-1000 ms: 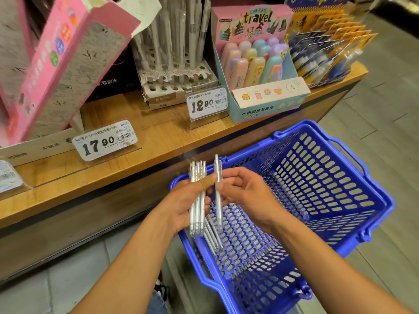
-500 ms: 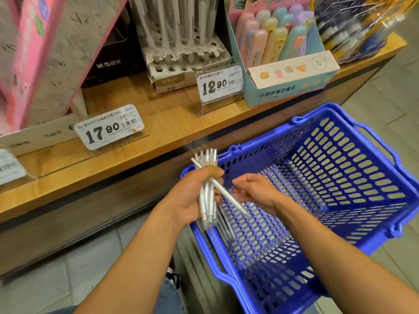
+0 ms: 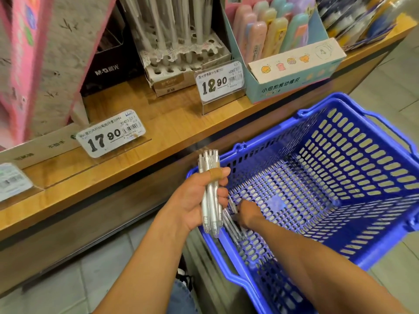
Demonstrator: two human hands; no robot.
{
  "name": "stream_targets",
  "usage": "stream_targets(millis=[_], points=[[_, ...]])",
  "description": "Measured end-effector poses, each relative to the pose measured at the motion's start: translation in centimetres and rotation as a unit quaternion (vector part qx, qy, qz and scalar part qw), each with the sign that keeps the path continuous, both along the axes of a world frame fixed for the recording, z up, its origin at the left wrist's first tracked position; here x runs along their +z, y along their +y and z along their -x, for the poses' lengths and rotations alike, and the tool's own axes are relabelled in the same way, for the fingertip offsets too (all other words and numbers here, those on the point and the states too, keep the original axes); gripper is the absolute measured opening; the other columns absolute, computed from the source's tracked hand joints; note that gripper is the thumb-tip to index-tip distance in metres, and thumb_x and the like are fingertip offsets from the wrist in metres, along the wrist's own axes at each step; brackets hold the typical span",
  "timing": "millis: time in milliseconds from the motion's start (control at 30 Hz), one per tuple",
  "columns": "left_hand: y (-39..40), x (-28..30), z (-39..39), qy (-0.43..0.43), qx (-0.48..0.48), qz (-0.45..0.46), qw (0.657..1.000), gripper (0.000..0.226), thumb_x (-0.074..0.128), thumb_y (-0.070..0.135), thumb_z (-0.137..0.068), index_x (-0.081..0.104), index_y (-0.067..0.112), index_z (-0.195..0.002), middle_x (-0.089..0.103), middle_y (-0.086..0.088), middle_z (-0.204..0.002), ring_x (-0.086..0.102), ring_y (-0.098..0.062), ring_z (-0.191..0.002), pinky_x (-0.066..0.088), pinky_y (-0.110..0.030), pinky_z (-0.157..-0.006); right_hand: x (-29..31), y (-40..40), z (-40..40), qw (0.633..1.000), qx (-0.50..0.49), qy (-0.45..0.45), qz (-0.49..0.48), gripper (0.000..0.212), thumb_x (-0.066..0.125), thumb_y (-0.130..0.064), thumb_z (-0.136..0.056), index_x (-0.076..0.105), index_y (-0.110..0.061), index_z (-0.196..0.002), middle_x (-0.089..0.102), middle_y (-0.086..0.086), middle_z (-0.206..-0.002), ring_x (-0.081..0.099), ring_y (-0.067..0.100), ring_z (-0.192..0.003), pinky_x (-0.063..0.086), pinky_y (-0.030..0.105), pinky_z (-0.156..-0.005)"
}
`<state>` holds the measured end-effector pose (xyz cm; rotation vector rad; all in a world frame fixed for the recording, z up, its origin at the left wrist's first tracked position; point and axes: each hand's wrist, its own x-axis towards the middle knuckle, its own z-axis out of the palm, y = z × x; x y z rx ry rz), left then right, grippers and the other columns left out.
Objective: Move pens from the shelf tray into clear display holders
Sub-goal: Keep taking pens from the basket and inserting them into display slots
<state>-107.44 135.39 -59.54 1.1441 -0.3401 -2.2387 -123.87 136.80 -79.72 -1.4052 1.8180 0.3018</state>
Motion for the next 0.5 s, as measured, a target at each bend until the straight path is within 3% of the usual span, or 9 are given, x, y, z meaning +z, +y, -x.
stream_targets(millis=[133,233,333,500], points=[[0.0,0.3,0.3,-0.024,-0.004,-0.013,1.0,0.02,0.074,0.015,-0.067,0.058,0.011,-0.078,0.05,0.0,-0.059,0.046,-0.008,-0.042,0.042,-0.019,-0.041,2.5,0.0,2.6,0.983,-0.128,-0.13,-0.003,0.039,0.064,-0.016,-0.091,0.044,-0.016,-0.057,0.045,0.007,-0.057,0.046,0.024,-0.06,0.051,0.038,-0.064],[0.2,0.5,0.6,-0.047,0.0,-0.024,0.999,0.023,0.076,0.015,-0.067,0.058,0.009,-0.08,0.051,-0.001,-0.058,0.049,-0.009,-0.042,0.046,-0.019,-0.04,6.9,-0.4,4.6,0.933,-0.252,-0.256,0.026,0.021,0.063,-0.007,-0.089,0.056,-0.012,-0.07,0.053,0.006,-0.064,0.053,0.018,-0.057,0.052,0.029,-0.058],[0.4,0.7,0.8,-0.07,0.013,-0.02,0.997,0.029,0.079,0.017,-0.064,0.06,0.008,-0.084,0.054,-0.004,-0.062,0.052,-0.012,-0.046,0.048,-0.021,-0.042,12.6,-0.5,5.4,0.878,-0.309,-0.356,0.079,0.004,0.066,-0.006,-0.087,0.063,-0.004,-0.088,0.058,0.005,-0.069,0.056,0.015,-0.058,0.051,0.027,-0.059],[0.5,0.4,0.8,-0.078,0.015,-0.001,0.997,0.036,0.083,0.024,-0.062,0.062,0.009,-0.087,0.06,-0.005,-0.067,0.058,-0.016,-0.053,0.052,-0.026,-0.047,20.0,1.2,2.5,0.824,-0.295,-0.467,0.127,0.019,0.072,-0.005,-0.084,0.065,0.001,-0.1,0.069,0.005,-0.07,0.062,0.012,-0.057,0.051,0.023,-0.055]])
